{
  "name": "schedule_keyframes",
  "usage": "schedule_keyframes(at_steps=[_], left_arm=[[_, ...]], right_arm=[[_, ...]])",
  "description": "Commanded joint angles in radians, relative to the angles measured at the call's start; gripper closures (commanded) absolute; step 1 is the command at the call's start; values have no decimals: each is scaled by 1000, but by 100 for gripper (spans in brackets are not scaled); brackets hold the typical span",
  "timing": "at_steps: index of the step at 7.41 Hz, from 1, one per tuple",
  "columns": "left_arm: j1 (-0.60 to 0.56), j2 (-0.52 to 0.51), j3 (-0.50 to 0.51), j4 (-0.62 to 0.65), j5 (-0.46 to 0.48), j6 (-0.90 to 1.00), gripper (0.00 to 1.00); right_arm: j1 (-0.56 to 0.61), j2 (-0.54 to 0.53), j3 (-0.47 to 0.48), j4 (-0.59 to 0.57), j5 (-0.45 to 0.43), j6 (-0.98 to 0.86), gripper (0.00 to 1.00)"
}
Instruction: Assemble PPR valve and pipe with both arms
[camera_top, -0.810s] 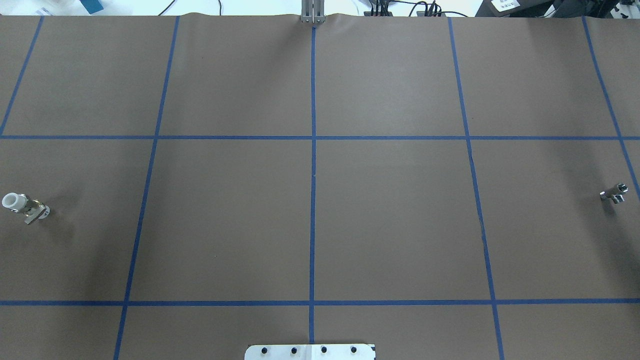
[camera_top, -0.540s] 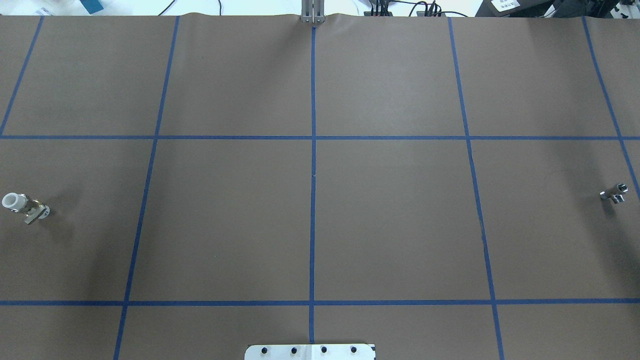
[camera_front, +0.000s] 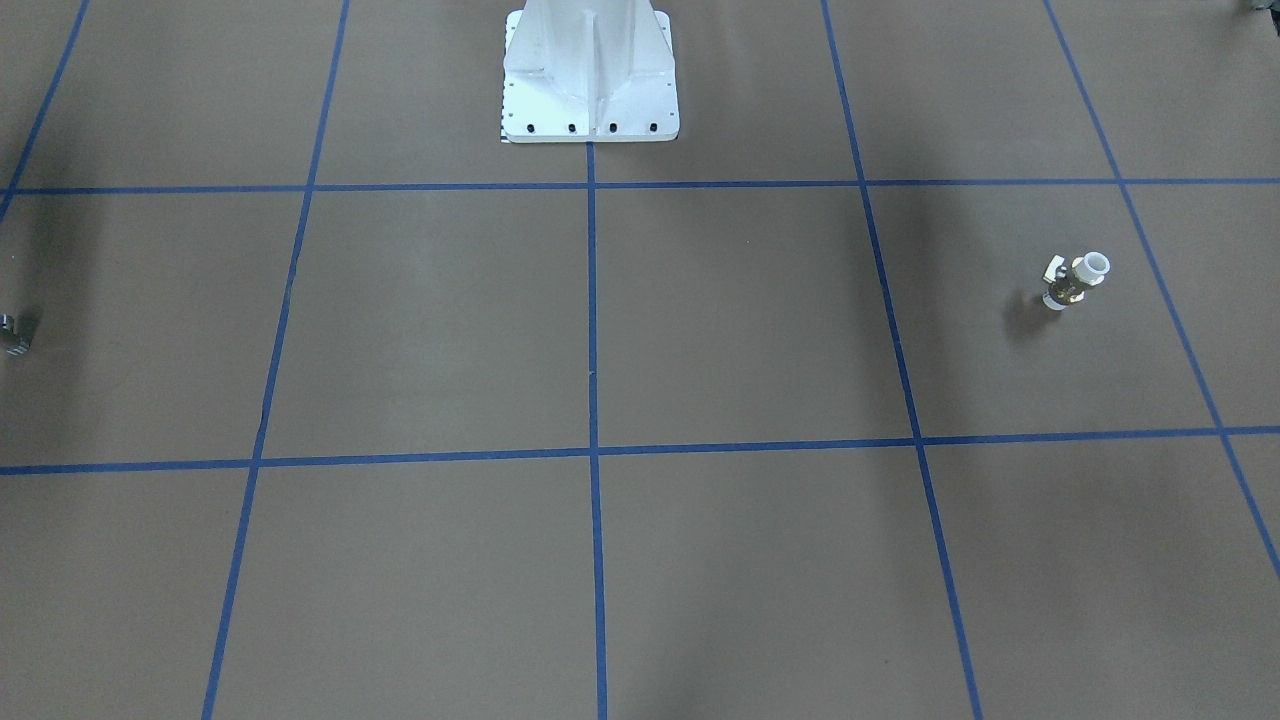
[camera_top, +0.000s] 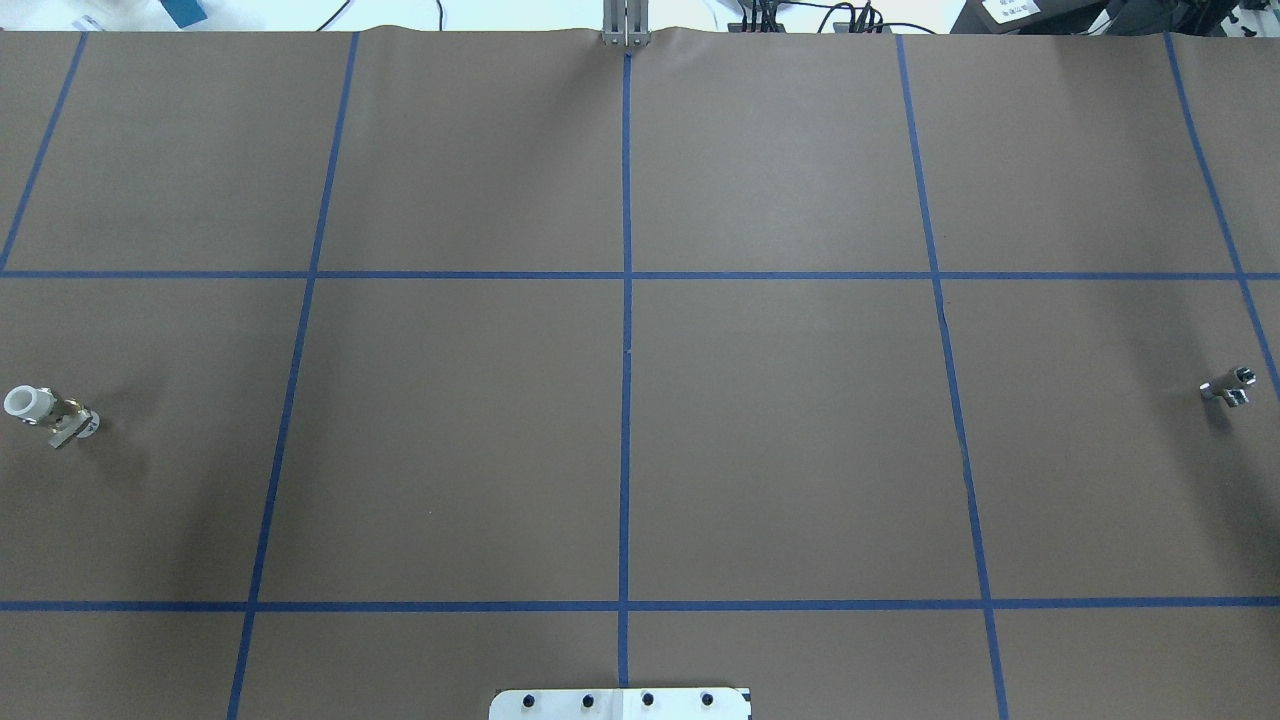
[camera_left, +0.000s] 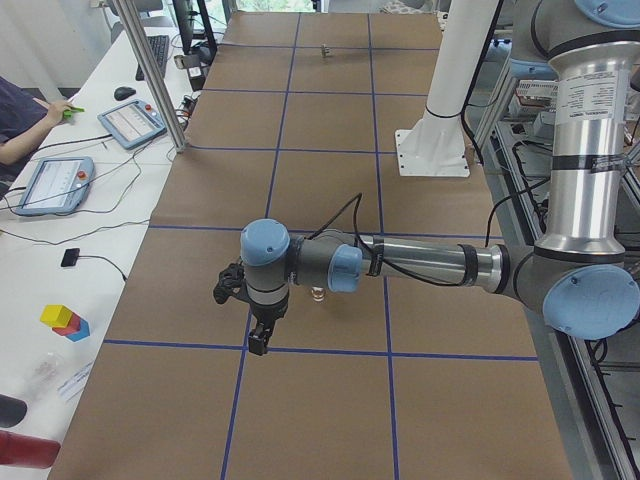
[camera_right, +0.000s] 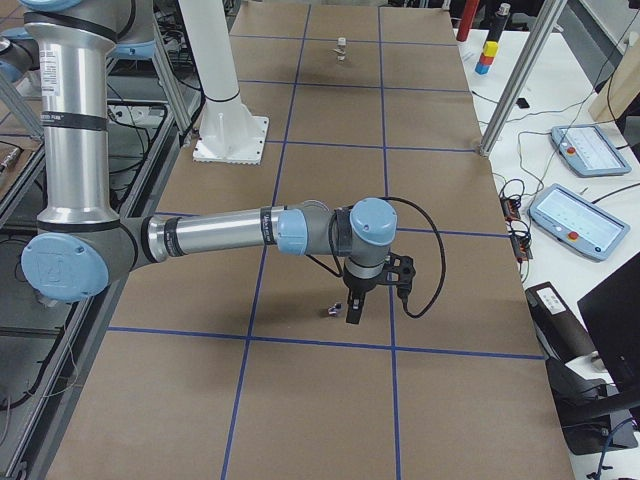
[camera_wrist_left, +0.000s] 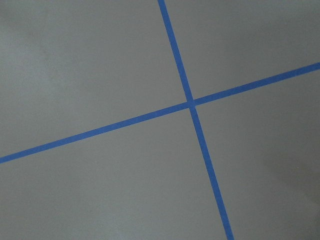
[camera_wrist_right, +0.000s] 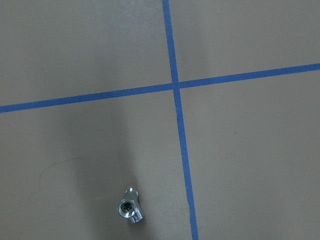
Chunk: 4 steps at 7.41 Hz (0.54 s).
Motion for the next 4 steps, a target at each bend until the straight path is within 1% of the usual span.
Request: schedule_keyframes(at_steps=[1, 2, 3, 4], left_arm=[[5, 16, -17, -3, -10, -6, 0], [5, 28, -34, -3, -12, -9, 0], [18, 27, -95, 2, -12, -11, 0], [63, 19, -167, 8, -3, -11, 0]], right_arm=[[0, 3, 7, 2, 1, 0, 0], [0, 1, 7, 6, 0, 0, 0], [0, 3, 7, 8, -2, 0, 0], [0, 7, 7, 9, 7, 0, 0]])
